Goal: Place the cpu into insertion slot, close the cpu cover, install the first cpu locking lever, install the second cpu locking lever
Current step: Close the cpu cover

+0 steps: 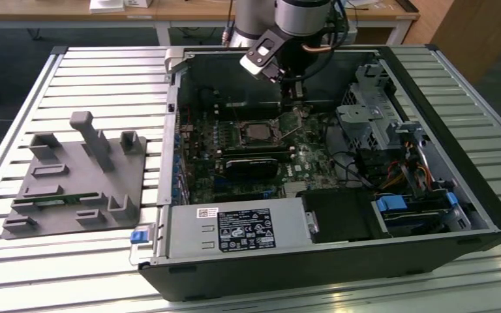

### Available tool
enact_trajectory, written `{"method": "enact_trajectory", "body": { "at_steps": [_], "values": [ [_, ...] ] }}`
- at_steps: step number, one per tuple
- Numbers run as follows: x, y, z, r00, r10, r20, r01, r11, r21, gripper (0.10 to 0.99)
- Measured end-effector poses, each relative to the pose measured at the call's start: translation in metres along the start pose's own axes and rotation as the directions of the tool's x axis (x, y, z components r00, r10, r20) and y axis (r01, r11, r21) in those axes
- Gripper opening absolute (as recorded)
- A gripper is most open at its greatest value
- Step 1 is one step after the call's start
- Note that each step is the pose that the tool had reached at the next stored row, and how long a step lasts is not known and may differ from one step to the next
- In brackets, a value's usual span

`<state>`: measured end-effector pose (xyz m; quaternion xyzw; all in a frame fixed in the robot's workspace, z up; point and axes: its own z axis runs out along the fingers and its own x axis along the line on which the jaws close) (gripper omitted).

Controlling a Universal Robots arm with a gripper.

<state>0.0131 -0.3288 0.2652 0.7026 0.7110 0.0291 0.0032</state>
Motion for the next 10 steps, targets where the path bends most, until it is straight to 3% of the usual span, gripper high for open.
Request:
{"method": "enact_trajectory", "body": {
  "at_steps": [10],
  "values": [
    [-0.0003,0.0176,0.0033,1.0000,0.000,0.0001,0.000,1.0000,0.000,0.106]
  ]
}}
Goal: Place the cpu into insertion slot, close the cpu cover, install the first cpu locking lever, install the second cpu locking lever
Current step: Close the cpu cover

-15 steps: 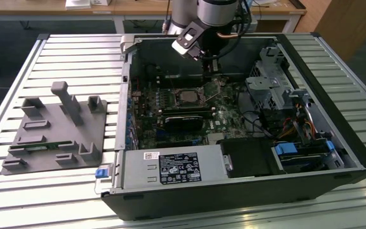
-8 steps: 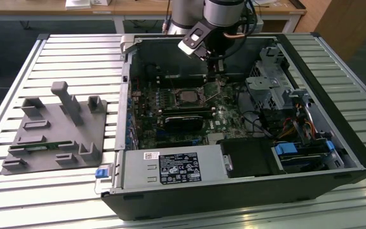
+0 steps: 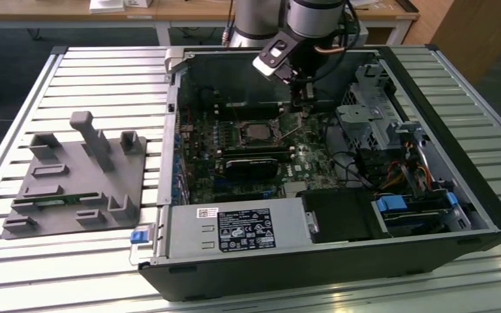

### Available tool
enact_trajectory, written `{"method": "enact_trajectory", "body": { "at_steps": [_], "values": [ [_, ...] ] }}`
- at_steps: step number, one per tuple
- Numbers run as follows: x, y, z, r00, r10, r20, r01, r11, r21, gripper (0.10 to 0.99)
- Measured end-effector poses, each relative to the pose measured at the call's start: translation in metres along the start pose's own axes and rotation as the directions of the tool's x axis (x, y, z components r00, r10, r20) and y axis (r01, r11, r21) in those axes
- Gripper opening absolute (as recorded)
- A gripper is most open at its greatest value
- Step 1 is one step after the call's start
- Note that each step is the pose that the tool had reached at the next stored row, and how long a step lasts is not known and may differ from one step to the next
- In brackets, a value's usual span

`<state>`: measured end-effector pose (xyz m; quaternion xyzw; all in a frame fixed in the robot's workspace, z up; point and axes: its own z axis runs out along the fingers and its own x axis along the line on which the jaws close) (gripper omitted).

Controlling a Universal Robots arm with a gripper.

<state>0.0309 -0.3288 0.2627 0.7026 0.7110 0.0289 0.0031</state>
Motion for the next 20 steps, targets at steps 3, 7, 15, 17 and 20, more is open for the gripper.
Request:
{"method": "enact_trajectory", "body": {
  "at_steps": [3,7,15,17,20],
  "values": [
    [0.0000,0.0023,0.0011,1.0000,-0.003,-0.0003,0.003,1.0000,0.000,0.106],
    [0.0007,0.0035,0.0032,0.9998,-0.018,-0.0005,0.018,0.9998,0.001,0.106],
    [0.0045,0.0136,0.0061,0.9998,-0.018,0.0032,0.018,0.9998,0.002,0.106],
    [0.0061,0.0153,0.0071,0.9998,-0.018,0.0076,0.017,0.9998,0.002,0.106],
    [0.0063,0.0185,0.0086,0.9998,-0.017,0.0103,0.017,0.9999,0.003,0.106]
  ]
}}
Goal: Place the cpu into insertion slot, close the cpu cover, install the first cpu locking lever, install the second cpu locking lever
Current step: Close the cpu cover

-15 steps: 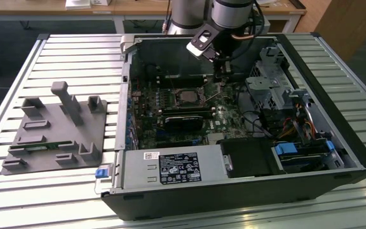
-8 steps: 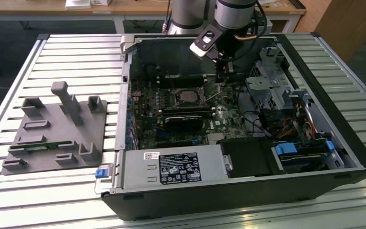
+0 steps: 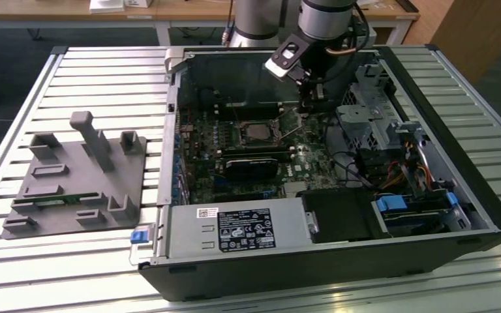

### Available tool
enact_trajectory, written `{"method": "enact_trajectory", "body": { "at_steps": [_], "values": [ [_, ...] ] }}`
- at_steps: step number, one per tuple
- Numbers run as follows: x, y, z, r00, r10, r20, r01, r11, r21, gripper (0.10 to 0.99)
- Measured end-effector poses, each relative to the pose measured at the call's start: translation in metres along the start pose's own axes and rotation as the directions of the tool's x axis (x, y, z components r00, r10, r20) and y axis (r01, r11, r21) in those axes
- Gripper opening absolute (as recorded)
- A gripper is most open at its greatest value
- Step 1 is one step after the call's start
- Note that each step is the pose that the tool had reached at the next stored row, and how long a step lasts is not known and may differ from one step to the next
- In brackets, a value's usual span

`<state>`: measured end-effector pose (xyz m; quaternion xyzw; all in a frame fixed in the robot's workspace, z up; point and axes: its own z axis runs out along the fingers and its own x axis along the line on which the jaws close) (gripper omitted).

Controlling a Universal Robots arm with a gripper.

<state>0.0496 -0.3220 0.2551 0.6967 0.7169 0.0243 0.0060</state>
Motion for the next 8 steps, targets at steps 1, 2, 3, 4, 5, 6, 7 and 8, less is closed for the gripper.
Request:
{"method": "enact_trajectory", "body": {
  "at_steps": [1,2,3,4,5,6,7,8],
  "values": [
    [0.0001,0.0011,0.0006,1.0000,0.000,0.0008,0.000,1.0000,0.000,0.106],
    [0.0003,0.0026,0.0010,1.0000,0.000,0.0018,0.000,1.0000,0.001,0.106],
    [0.0005,0.0043,0.0013,1.0000,0.000,0.0021,0.000,1.0000,0.001,0.106],
    [0.0006,0.0061,0.0016,1.0000,0.000,0.0023,0.000,1.0000,0.001,0.106],
    [0.0009,0.0077,0.0018,1.0000,0.000,0.0024,0.000,1.0000,0.002,0.106],
    [0.0012,0.0091,0.0020,1.0000,0.000,0.0028,0.000,1.0000,0.002,0.106],
    [0.0015,0.0102,0.0023,1.0000,0.000,0.0032,0.000,1.0000,0.002,0.106],
    [0.0018,0.0114,0.0025,1.0000,0.000,0.0043,0.000,1.0000,0.002,0.106]
  ]
}}
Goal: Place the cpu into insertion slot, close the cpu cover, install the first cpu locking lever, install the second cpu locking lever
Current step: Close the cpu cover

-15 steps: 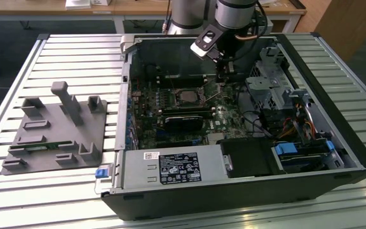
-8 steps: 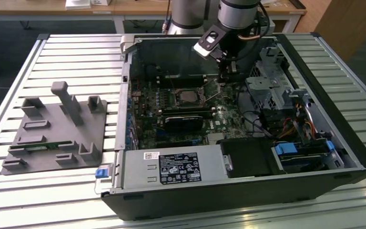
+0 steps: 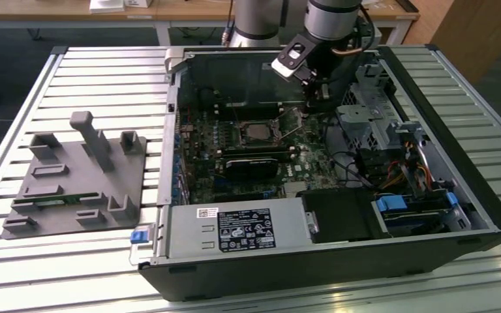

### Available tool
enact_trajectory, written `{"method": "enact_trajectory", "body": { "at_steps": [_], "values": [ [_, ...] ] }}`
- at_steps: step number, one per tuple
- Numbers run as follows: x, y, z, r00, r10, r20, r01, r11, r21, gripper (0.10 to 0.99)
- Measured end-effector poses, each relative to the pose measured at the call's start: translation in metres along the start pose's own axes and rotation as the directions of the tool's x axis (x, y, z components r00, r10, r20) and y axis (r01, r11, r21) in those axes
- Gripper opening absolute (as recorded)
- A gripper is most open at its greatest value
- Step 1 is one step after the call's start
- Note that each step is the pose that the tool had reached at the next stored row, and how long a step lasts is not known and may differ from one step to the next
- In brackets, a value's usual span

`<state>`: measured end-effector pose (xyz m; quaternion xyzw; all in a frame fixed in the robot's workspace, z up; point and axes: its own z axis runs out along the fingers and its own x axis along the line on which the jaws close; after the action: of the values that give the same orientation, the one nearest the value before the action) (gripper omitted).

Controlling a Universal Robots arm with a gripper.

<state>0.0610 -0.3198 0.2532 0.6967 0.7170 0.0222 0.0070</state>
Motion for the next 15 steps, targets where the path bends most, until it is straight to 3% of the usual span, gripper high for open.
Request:
{"method": "enact_trajectory", "body": {
  "at_steps": [9,15],
  "values": [
    [0.0015,0.0045,0.0076,1.0000,0.000,0.0051,0.000,1.0000,0.004,0.106],
    [0.0017,0.0023,0.0111,1.0000,0.000,0.0056,0.000,1.0000,0.007,0.106]
  ]
}}
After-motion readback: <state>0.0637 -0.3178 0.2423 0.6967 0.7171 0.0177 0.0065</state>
